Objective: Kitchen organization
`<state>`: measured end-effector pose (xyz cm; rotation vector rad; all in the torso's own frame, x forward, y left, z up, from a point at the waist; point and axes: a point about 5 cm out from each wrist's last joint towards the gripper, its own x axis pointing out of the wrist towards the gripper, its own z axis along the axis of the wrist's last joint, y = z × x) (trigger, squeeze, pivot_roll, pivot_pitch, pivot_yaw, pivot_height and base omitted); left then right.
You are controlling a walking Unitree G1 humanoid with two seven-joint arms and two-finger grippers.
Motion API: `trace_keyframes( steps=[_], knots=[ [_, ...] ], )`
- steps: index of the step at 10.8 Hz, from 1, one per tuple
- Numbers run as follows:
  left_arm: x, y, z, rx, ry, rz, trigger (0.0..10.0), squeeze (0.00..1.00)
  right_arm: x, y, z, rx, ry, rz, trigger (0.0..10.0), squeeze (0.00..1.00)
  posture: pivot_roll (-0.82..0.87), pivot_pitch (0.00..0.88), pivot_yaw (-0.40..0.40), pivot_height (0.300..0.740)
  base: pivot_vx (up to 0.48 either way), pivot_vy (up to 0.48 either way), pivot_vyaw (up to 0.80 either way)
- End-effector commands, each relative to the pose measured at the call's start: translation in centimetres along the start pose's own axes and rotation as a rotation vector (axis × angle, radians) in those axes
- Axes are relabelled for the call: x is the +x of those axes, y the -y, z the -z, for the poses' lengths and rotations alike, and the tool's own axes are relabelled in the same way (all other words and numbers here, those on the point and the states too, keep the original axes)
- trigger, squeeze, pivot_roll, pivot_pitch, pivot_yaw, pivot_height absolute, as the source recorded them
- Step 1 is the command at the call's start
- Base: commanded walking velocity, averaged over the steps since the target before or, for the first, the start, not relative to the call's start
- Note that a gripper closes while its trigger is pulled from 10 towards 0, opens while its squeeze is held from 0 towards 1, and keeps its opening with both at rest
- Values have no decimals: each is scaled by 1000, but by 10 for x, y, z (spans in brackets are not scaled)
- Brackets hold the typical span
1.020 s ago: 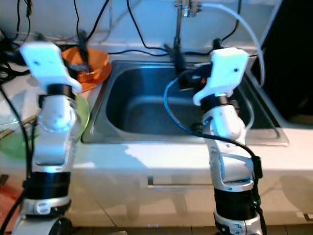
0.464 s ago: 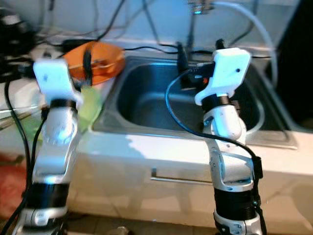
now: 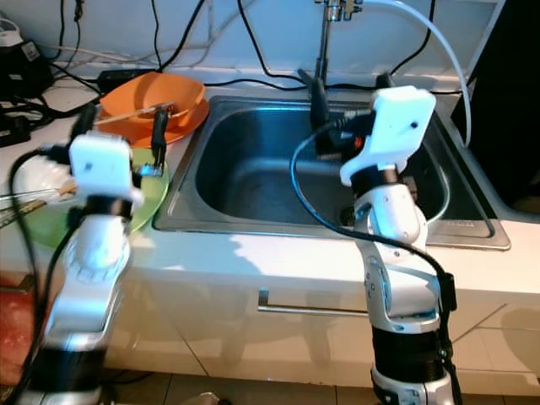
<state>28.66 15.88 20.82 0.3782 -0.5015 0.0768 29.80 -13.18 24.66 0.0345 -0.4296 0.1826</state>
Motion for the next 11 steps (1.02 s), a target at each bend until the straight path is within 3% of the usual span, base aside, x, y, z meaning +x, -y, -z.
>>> trace_keyframes(
  steps=[1,3,7,10,11],
  knots=[
    [-2,-1,-6,17,32,18,10000,0,-1,-1,2,17,-23,-21,10000,0,44,40,-7,740,0,0,0],
    [-12,-8,-2,52,17,25,10000,0,-5,2,14,36,-117,-102,10000,0,46,49,-14,740,0,0,0],
    [-20,-16,-18,125,96,80,10000,0,-12,8,21,26,-166,-110,10000,0,44,63,-24,740,0,0,377],
    [-9,-13,-8,65,9,13,10000,0,-13,7,26,23,-184,-110,10000,0,45,59,-19,740,0,0,0],
    [-1,-8,-12,50,25,-4,10000,0,-13,8,25,16,-176,-103,10000,0,38,58,-17,740,0,0,619]
  ],
)
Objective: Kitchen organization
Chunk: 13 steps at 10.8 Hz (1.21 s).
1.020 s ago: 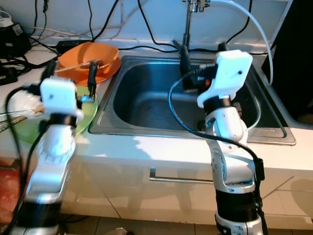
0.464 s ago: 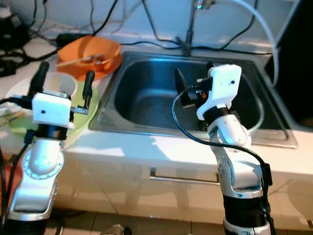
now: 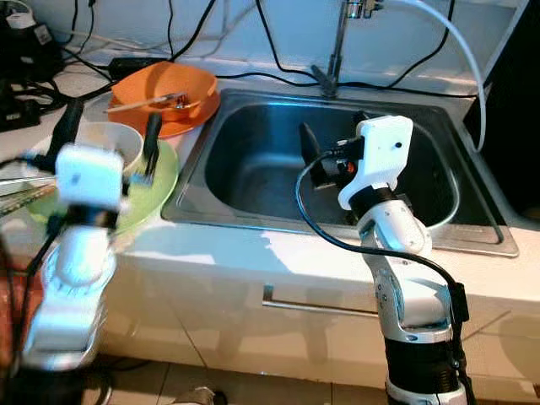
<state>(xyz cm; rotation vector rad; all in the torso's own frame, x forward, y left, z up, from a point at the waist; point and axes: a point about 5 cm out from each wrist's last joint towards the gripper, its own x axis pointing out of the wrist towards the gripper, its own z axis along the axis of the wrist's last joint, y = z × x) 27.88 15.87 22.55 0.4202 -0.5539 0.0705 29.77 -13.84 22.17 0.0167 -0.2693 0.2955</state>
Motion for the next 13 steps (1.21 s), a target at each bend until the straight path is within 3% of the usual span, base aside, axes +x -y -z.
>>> trace_keyframes(
  steps=[1,3,9,13],
  knots=[
    [2,-1,2,3,-20,-18,10000,0,-1,2,2,-5,-12,12,10000,0,34,55,-15,740,0,0,800],
    [25,-3,-15,-61,30,-51,10000,0,-1,5,-6,-18,40,51,10000,0,27,53,-11,740,0,0,272],
    [39,-7,-31,-83,76,-83,10000,0,1,10,-11,-38,81,109,10000,0,34,44,-5,740,0,0,726],
    [40,-11,-29,-89,58,-101,10000,0,3,10,-10,-38,82,118,10000,0,40,43,-3,740,0,0,592]
  ],
)
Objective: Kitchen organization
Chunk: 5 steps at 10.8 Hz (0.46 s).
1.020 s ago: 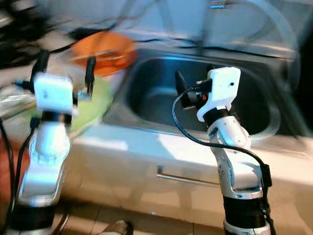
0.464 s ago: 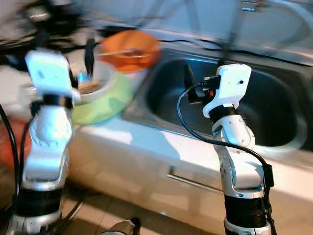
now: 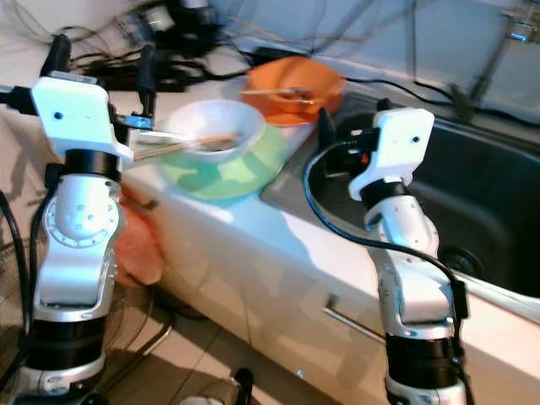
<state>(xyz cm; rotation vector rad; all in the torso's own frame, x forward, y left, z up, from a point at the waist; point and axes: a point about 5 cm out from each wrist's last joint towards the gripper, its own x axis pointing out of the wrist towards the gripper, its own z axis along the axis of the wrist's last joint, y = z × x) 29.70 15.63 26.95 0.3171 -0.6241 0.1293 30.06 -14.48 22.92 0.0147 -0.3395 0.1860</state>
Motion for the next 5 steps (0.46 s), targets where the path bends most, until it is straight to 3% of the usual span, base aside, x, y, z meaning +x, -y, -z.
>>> trace_keyframes(
  steps=[1,5],
  knots=[
    [2,-1,-1,-2,1,-9,10000,0,1,3,-3,-9,14,17,10000,0,43,43,-2,740,0,0,0],
    [2,-4,14,-39,-104,-16,10000,0,0,1,-2,0,19,24,10000,0,41,49,8,740,0,0,0]
  ],
)
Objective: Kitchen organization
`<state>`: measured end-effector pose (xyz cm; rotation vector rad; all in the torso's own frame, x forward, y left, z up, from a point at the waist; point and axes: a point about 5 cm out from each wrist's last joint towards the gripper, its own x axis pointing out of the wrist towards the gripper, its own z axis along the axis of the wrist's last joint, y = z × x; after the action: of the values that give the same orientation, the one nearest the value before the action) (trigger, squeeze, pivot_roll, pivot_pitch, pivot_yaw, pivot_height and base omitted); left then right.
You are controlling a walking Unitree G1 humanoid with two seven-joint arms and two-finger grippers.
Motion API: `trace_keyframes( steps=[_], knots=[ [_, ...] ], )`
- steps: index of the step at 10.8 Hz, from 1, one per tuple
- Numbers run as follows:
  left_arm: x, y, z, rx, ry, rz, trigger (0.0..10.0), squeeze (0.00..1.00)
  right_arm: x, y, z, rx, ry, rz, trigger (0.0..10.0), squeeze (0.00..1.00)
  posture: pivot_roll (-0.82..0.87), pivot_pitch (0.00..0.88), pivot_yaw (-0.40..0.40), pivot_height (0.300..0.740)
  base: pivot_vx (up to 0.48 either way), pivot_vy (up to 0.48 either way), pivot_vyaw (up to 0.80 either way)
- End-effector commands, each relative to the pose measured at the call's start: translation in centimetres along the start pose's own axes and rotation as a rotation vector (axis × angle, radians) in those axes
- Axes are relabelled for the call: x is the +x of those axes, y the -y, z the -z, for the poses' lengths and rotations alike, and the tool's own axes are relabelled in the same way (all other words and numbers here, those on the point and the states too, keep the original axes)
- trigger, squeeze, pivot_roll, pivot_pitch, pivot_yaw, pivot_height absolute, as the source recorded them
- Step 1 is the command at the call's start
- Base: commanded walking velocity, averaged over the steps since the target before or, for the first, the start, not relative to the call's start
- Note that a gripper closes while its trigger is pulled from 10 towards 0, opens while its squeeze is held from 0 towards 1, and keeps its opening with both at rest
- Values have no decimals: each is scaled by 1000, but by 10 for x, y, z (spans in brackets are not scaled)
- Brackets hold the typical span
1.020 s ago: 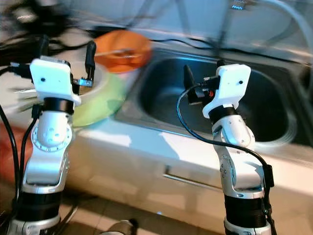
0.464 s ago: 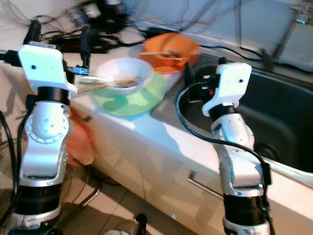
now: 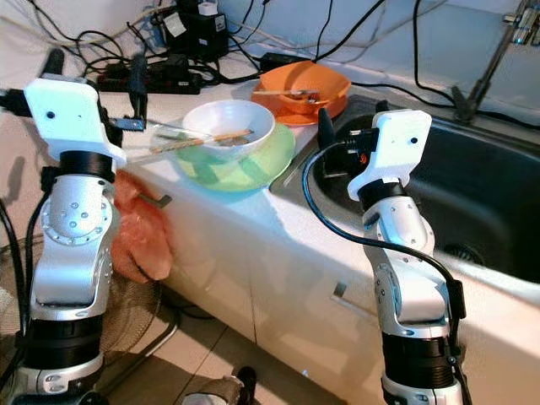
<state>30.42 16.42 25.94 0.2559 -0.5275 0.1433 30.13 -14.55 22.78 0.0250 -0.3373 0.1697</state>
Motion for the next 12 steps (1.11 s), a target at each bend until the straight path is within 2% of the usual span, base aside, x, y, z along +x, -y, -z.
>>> trace_keyframes(
  steps=[1,4,10,12],
  knots=[
    [4,-3,3,-21,-31,-5,10000,0,0,0,-4,-9,21,7,10000,0,40,49,8,740,0,0,0],
    [8,-6,3,-30,-37,-27,10000,0,-2,1,-4,-13,19,10,10000,0,37,52,10,740,427,0,0],
    [6,-2,3,-27,-35,-21,10000,0,-1,1,-8,-13,44,22,10000,0,32,47,8,740,0,0,0],
    [4,1,6,-25,-40,-7,10000,0,-1,1,-8,-12,42,26,10000,0,32,46,7,740,0,0,-613]
  ],
)
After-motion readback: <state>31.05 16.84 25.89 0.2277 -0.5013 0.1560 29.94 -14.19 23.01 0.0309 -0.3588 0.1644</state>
